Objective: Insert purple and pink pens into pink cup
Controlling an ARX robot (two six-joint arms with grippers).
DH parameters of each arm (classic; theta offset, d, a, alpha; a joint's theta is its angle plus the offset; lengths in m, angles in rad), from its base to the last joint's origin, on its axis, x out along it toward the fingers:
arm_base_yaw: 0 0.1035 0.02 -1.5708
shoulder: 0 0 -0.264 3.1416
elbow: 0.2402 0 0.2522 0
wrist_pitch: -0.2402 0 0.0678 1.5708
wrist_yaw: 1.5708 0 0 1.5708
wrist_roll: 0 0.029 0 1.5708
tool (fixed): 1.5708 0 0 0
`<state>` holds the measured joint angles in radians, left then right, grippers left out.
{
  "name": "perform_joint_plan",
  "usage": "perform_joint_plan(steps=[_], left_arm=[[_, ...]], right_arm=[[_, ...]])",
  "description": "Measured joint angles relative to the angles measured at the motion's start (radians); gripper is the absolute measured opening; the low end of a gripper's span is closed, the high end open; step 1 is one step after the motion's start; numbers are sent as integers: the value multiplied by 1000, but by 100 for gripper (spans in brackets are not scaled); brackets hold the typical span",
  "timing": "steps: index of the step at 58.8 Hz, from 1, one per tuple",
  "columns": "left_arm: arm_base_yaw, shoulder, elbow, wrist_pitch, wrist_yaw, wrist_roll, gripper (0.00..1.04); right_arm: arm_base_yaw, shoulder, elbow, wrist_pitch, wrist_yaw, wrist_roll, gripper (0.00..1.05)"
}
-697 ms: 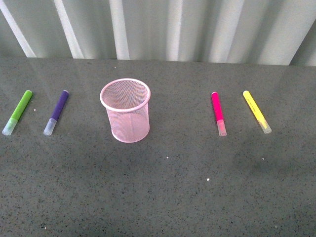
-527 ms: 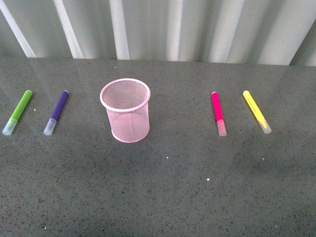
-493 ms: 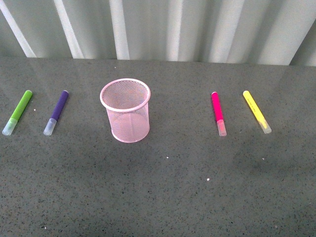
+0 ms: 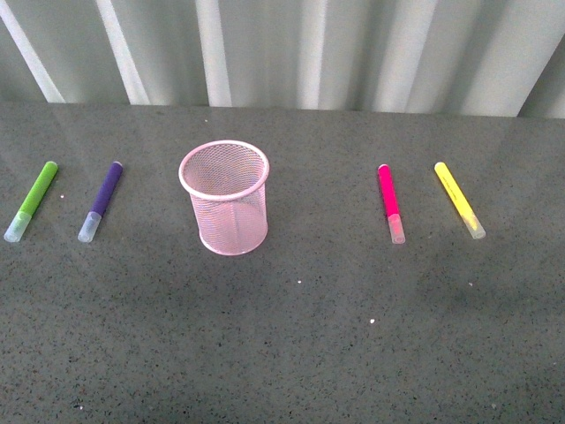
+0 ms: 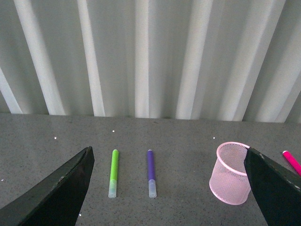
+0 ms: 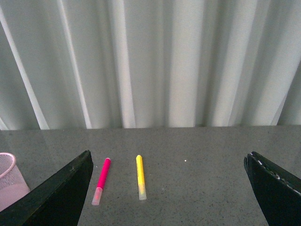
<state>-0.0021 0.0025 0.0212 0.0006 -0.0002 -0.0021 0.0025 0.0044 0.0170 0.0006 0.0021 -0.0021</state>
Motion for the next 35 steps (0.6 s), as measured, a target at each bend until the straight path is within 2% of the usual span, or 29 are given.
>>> perform_joint_plan(steps=[35], left_arm=[[0,0,0,0,0,0,98]], right_arm=[[0,0,0,0,0,0,98]])
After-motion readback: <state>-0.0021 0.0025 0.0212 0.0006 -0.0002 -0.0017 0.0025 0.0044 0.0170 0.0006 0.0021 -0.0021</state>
